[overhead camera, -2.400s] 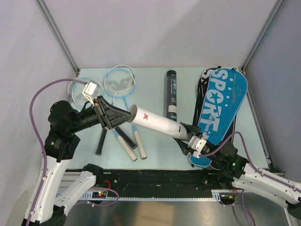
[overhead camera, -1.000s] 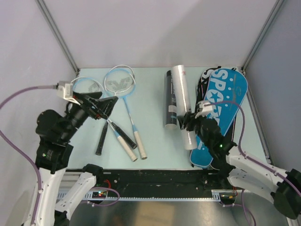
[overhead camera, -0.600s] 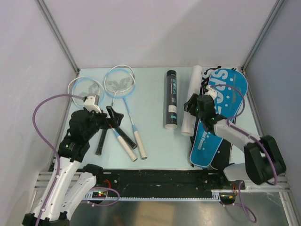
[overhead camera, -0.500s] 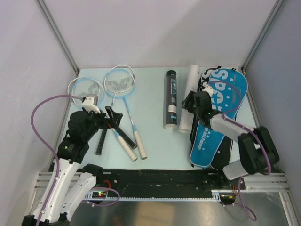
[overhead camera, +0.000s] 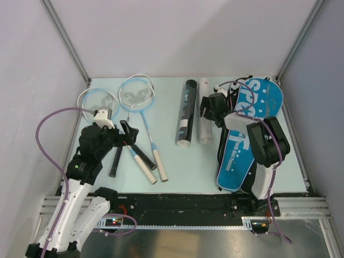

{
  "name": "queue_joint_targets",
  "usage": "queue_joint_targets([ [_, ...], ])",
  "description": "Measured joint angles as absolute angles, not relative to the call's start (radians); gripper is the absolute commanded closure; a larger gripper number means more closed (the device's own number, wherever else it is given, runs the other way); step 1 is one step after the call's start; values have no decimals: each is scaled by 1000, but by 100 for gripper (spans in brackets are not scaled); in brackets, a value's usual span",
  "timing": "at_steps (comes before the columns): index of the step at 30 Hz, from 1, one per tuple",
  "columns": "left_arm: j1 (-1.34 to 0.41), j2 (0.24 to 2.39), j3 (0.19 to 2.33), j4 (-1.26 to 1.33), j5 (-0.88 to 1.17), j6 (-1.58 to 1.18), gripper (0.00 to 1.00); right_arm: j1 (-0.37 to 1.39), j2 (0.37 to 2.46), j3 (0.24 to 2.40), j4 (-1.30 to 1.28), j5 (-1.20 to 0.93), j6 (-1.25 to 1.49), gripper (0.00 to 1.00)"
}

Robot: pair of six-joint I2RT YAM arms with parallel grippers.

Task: Pack up the badminton gear
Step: Place the shuttle tube at the center of the board, then open the racket bag at the center of the board.

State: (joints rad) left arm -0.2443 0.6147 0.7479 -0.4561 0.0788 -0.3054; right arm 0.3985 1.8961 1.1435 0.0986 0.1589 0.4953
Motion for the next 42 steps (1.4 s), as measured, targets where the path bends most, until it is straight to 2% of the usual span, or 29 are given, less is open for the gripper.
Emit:
queue_joint_targets([
  [3,-237,628,748,-461,70,-305,0,395,1906,1170,92,160,464,15],
  [5,-231,636,748,-464,67,-306,0,391,1905,1184,87,160,451,6],
  [8,-219,642,748,-468,66,-307,0,385,1895,1191,63,160,440,3],
  [19,-189,648,748,-474,67,-331,0,355,1670,1194,-284,251,508,12],
  [22,-189,642,748,-474,67,-332,0,355,1637,1203,-414,316,544,20],
  [27,-188,627,748,-474,74,-332,1,357,1648,1195,-583,390,551,39],
  [38,-188,611,748,-475,82,-332,2,371,1748,1187,-642,438,550,45],
  [42,-188,606,748,-475,82,-332,2,382,1774,1184,-648,464,550,60],
])
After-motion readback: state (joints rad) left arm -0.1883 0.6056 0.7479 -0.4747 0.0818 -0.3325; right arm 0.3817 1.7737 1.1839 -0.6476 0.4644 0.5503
